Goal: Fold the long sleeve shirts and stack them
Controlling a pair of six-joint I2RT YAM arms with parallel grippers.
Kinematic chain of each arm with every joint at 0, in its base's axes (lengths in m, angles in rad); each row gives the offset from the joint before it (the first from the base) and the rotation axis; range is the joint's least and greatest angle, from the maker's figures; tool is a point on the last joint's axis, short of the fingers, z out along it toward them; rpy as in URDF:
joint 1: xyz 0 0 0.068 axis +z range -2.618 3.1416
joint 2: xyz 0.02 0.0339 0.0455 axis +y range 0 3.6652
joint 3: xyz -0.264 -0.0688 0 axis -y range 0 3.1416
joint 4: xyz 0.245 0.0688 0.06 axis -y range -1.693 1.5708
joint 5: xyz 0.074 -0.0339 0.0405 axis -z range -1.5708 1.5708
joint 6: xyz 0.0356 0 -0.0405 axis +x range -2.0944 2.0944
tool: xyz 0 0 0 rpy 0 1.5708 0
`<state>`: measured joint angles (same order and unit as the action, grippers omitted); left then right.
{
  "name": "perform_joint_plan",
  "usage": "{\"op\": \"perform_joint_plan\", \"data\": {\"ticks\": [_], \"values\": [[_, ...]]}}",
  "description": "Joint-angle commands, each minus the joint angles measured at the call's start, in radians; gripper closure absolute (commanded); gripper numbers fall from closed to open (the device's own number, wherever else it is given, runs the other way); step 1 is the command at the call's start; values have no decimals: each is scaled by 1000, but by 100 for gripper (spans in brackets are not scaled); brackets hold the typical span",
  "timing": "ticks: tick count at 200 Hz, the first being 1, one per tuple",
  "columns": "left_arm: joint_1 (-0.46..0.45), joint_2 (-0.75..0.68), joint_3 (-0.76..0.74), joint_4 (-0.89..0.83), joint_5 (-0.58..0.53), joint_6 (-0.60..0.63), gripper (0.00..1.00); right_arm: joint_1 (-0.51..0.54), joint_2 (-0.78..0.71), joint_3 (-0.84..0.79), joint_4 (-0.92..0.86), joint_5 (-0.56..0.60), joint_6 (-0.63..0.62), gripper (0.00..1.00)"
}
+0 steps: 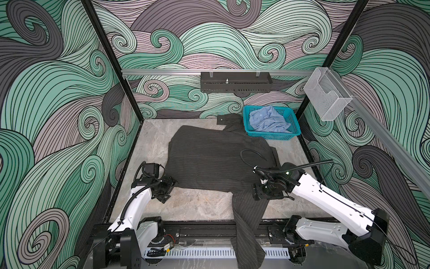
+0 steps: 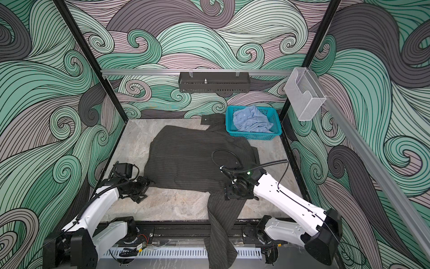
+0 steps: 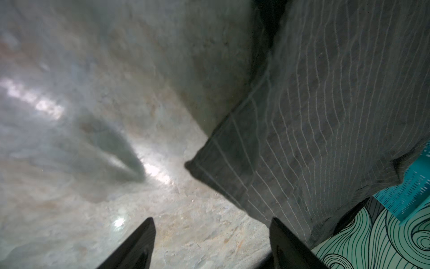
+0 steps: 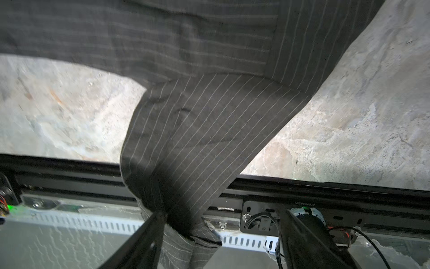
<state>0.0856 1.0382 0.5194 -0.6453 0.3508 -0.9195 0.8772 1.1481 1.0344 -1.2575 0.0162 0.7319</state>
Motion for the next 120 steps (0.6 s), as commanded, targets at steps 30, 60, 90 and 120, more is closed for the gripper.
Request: {"op": "perform_joint_plan", "data": {"ticks": [30,60,90,120], "values": [[3,154,54,141,-26,-41,56,287,-26,-109,21,-51,225,15],[4,149,56,129,-23,-27,92,438,-16,-165,100,-77,304,13],[5,111,63,85,-26,-4,100,535,38,-218,208,-128,331,12],[6,88,76,48,-41,11,100,588,126,-245,284,-162,328,14]]}}
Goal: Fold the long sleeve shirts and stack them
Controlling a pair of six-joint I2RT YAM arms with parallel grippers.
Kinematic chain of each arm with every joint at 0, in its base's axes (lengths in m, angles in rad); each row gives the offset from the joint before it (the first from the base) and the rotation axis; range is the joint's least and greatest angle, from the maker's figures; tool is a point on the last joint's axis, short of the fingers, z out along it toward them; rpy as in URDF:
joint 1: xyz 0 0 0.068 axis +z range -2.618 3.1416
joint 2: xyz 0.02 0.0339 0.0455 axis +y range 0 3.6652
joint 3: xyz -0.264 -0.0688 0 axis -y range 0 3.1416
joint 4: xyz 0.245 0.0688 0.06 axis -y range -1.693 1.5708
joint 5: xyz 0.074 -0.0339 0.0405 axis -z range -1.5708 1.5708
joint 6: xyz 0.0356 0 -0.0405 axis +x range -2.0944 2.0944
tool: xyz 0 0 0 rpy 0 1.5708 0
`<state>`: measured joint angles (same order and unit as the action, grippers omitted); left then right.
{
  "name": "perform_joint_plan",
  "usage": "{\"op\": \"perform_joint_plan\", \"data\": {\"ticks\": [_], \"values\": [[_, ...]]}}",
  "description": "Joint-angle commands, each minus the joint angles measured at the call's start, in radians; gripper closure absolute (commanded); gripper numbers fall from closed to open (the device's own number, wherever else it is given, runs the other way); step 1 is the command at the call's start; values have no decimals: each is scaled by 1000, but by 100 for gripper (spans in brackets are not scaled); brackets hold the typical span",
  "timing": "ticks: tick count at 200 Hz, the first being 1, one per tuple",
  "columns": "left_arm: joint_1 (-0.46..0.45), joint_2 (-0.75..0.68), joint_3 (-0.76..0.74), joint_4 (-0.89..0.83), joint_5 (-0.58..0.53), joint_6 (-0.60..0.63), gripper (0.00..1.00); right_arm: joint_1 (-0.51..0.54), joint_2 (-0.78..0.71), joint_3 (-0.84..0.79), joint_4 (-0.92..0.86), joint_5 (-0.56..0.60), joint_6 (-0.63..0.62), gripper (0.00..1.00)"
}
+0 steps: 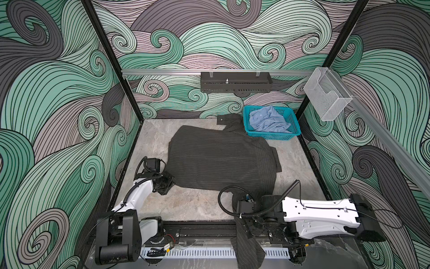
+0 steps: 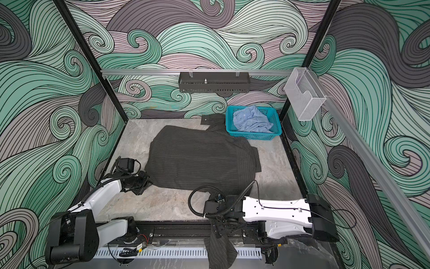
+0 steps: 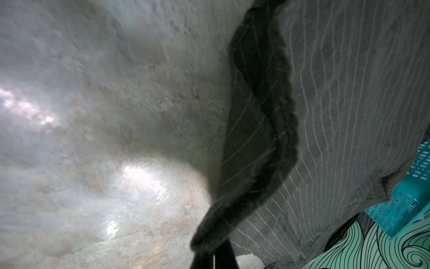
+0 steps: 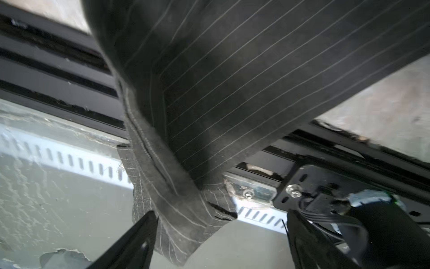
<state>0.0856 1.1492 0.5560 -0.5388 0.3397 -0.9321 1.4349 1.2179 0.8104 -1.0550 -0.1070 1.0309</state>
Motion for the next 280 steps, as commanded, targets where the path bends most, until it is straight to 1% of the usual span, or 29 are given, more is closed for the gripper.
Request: {"op": "perform_joint_plan", "data": {"ticks": [1,15,19,23,29,32,33,37,41,46,49,58,72,89,115,146,168,186,196,219,232,246,280], "values": [[6,-23,39,-59,-30,24,100,31,59,-22,82,-39,29,14],[8,-21,45,-73,-30,31,100,37,91,-39,102,-43,28,17],[9,-20,47,-75,-29,32,100,39,96,-45,107,-43,27,20],[11,-20,47,-77,-28,33,100,39,100,-49,109,-39,29,26],[14,-22,46,-80,-28,35,100,38,103,-53,107,-37,28,40],[15,-23,46,-82,-27,36,100,39,102,-53,107,-38,29,51],[16,-23,46,-82,-27,36,100,39,102,-53,106,-37,29,53],[18,-24,48,-83,-26,37,100,39,99,-51,101,-37,27,70],[20,-26,49,-87,-24,39,100,40,92,-45,92,-33,27,83],[23,-28,51,-90,-25,43,100,44,78,-34,74,-24,25,96],[22,-29,53,-93,-25,45,100,46,70,-25,61,-14,25,100],[26,-32,59,-102,-27,52,100,51,43,12,8,6,12,100],[29,-28,71,-110,-24,63,100,50,8,90,-110,71,-15,100],[29,-12,98,-124,-12,81,100,41,-5,193,-238,129,-60,100],[29,2,133,-123,3,91,100,-9,55,334,-368,163,-165,100],[30,44,213,-157,6,119,100,-112,116,484,-483,213,-296,100],[31,93,273,-176,12,139,100,-234,122,599,-517,241,-421,100],[31,135,322,-188,23,153,100,-319,160,718,-557,276,-542,100],[31,155,349,-190,26,159,100,-341,182,779,-564,288,-619,100],[30,210,407,-205,39,185,100,-392,254,896,-584,330,-755,97],[30,240,437,-214,44,194,100,-411,316,956,-607,385,-829,96],[29,266,467,-221,45,200,100,-431,372,1013,-616,445,-907,97],[29,352,535,-231,47,216,100,-473,486,1143,-599,521,-1115,100]]}}
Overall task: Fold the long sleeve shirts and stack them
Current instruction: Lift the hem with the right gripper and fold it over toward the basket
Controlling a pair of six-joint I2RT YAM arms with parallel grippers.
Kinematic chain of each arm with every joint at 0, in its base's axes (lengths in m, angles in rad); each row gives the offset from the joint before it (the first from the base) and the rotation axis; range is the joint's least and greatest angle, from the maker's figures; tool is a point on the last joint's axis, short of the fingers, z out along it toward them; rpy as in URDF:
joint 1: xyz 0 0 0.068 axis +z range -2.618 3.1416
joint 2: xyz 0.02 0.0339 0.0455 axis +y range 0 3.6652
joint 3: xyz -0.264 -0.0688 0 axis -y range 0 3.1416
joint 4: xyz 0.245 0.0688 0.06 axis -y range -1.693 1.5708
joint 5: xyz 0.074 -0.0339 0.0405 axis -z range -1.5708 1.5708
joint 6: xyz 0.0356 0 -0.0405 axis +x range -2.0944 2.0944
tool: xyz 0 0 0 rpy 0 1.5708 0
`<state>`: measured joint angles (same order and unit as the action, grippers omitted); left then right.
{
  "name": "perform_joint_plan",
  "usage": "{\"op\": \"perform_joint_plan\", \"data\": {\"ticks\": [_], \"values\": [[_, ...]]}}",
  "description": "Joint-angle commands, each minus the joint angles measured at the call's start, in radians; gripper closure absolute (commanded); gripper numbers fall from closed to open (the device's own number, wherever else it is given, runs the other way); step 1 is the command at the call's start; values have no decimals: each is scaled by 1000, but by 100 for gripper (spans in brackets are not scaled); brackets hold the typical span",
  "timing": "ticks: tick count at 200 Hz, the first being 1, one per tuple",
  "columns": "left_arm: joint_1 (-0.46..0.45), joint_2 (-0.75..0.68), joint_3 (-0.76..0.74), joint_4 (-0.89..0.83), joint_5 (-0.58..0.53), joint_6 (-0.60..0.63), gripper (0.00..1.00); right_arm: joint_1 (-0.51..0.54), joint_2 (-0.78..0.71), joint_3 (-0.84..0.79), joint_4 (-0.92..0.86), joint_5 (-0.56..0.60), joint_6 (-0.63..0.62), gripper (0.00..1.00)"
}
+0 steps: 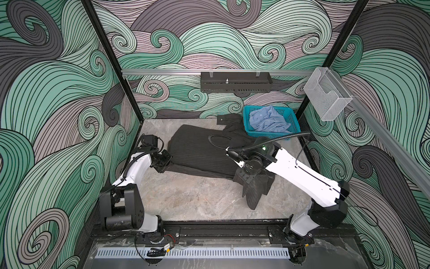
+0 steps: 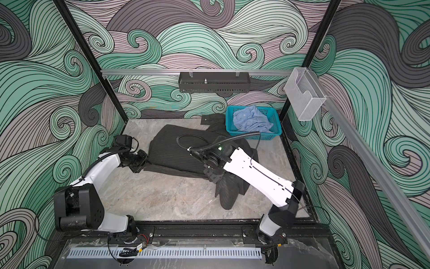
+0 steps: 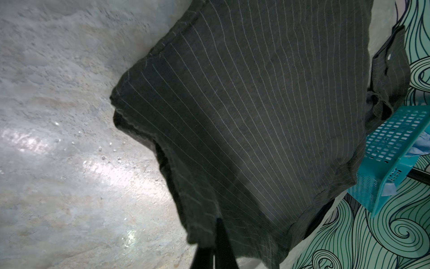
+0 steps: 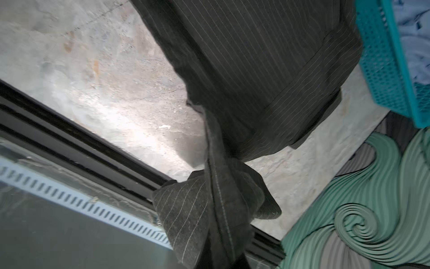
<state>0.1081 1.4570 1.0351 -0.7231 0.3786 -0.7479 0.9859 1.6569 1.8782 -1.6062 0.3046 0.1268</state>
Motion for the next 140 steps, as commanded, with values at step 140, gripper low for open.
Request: {"op": "perform_joint_plan", "data": {"ticks": [140], "values": [[7,265,202,-39,14,38,100,-161,227,136,334,280,-873,100]]}}
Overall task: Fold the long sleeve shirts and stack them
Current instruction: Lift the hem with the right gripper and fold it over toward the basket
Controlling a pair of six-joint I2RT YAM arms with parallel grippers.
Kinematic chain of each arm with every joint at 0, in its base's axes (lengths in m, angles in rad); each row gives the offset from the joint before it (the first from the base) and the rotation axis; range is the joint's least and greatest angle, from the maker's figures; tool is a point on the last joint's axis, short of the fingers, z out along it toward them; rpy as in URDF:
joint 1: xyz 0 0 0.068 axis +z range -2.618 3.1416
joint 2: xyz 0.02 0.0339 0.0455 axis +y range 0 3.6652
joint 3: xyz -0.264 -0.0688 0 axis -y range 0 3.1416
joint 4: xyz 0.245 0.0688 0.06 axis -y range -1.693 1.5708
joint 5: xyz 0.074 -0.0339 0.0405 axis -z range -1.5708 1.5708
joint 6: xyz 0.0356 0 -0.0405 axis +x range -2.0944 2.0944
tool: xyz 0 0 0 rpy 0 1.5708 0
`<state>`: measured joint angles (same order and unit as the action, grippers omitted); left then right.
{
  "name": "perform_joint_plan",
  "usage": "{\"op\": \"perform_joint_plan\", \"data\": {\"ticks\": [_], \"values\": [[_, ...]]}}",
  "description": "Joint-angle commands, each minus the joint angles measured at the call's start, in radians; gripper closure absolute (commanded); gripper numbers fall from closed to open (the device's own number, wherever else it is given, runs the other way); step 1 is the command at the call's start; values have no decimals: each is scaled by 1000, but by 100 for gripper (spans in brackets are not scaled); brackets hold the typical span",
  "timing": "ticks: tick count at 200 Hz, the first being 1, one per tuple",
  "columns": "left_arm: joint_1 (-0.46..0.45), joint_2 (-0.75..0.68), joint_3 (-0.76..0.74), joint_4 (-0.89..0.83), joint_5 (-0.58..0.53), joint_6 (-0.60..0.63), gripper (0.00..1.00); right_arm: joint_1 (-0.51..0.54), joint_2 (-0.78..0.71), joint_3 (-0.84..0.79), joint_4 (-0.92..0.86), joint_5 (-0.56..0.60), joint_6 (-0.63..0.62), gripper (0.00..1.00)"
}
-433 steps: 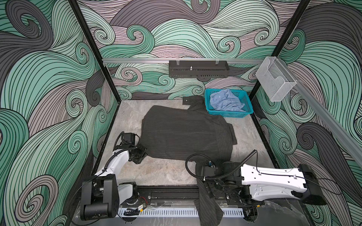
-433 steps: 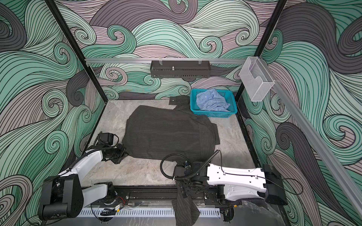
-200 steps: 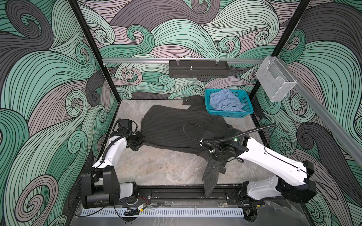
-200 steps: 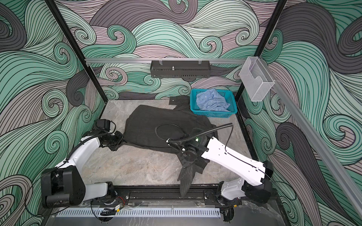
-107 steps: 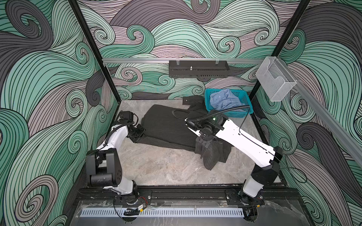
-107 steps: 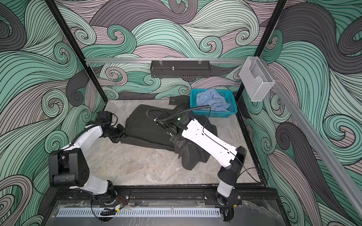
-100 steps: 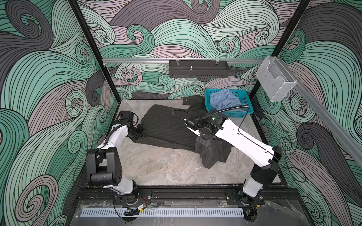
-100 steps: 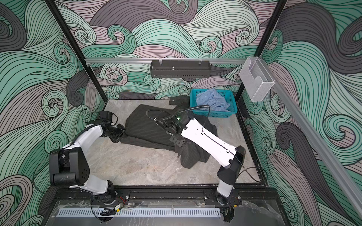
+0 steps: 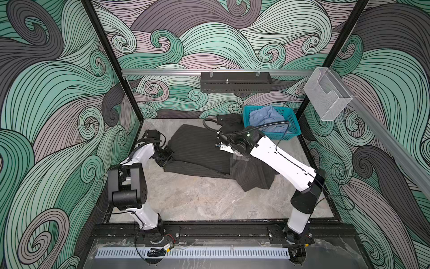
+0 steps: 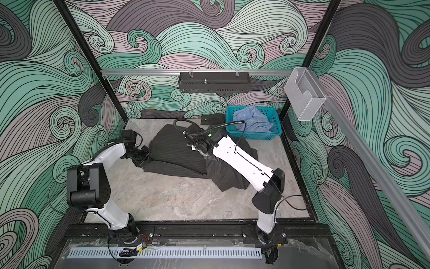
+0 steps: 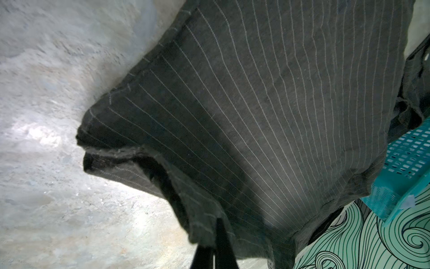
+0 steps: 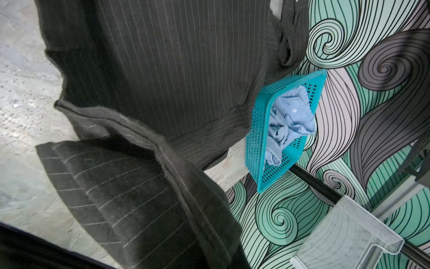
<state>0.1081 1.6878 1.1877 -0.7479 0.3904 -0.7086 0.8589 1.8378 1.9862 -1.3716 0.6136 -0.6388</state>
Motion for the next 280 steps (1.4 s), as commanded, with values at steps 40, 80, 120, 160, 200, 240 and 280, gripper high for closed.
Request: {"op": "perform_joint_plan", "data": {"ticks": [40,80,120,160,200,240,280], "values": [[7,85,109,-31,-4,2,100,-79,81,28,171,-81,-222,100],[7,94,149,-66,5,20,100,-101,75,64,179,-103,-290,100],[8,10,134,-129,10,61,100,-80,-12,28,130,-82,-266,100],[8,-150,8,-185,12,102,100,17,-171,-155,103,-71,-179,100],[8,-358,-107,-258,9,126,100,152,-299,-261,9,-25,-68,100],[10,-497,-169,-361,-22,149,100,259,-360,-244,-98,29,8,100],[17,-516,-179,-280,-68,131,100,238,-344,-208,-85,55,-62,100]]}}
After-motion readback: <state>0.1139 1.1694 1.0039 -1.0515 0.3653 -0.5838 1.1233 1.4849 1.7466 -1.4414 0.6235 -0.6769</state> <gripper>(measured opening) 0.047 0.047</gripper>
